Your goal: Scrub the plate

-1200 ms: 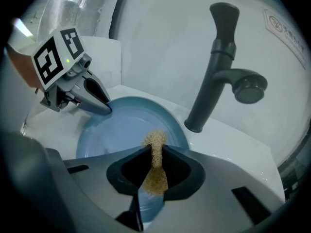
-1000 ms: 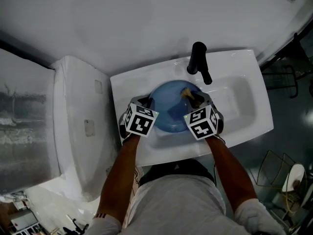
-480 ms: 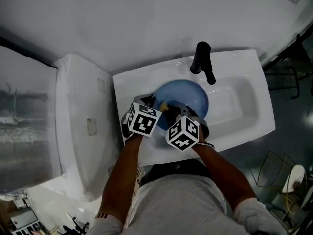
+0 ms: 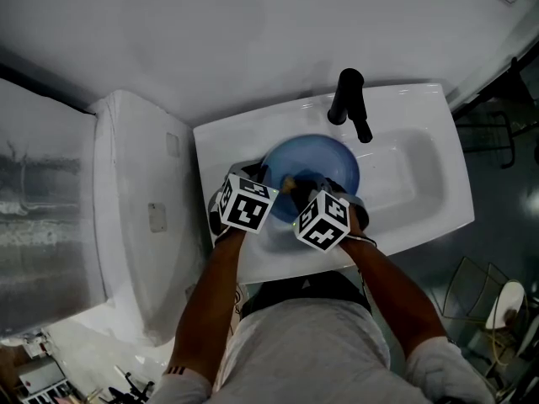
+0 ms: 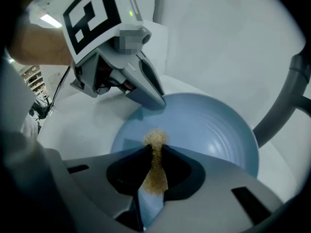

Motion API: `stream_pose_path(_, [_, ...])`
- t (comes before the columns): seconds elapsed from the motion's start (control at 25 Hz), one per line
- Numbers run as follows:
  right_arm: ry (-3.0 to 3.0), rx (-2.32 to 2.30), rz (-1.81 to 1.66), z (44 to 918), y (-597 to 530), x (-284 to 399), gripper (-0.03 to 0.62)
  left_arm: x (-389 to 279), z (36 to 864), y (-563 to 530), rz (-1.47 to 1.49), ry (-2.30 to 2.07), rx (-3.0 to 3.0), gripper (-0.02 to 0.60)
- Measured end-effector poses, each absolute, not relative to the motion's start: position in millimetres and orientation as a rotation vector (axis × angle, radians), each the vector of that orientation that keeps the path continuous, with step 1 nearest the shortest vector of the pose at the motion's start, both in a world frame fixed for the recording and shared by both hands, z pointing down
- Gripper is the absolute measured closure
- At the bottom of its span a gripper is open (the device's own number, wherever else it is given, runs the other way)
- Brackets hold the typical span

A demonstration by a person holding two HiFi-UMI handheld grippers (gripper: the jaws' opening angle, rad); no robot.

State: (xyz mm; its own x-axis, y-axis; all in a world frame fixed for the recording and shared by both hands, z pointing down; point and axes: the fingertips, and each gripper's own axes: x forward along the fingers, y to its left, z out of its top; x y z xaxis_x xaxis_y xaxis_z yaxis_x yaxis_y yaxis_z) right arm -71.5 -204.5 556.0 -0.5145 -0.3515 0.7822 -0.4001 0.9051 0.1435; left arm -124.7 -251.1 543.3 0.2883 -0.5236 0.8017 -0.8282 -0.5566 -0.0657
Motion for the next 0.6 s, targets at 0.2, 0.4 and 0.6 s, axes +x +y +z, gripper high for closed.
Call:
stream_pose_path(0.2, [-2.095,0.539,0.048,559,-209,-37,0.531,-125,543,-251,1.157,-1.217,2.203,0.535])
stream_pose_path(0.4, [-2.039,0.548,0.034,561,-213,-7,0.531,-125,543,-252,1.157,-1.219,2.202,0.535])
stream_pose_path(0.6, [-1.999,0.542,0.004,560,-212,5,0.531,-125,543,-252,1.159,-1.223,2.199,0.535])
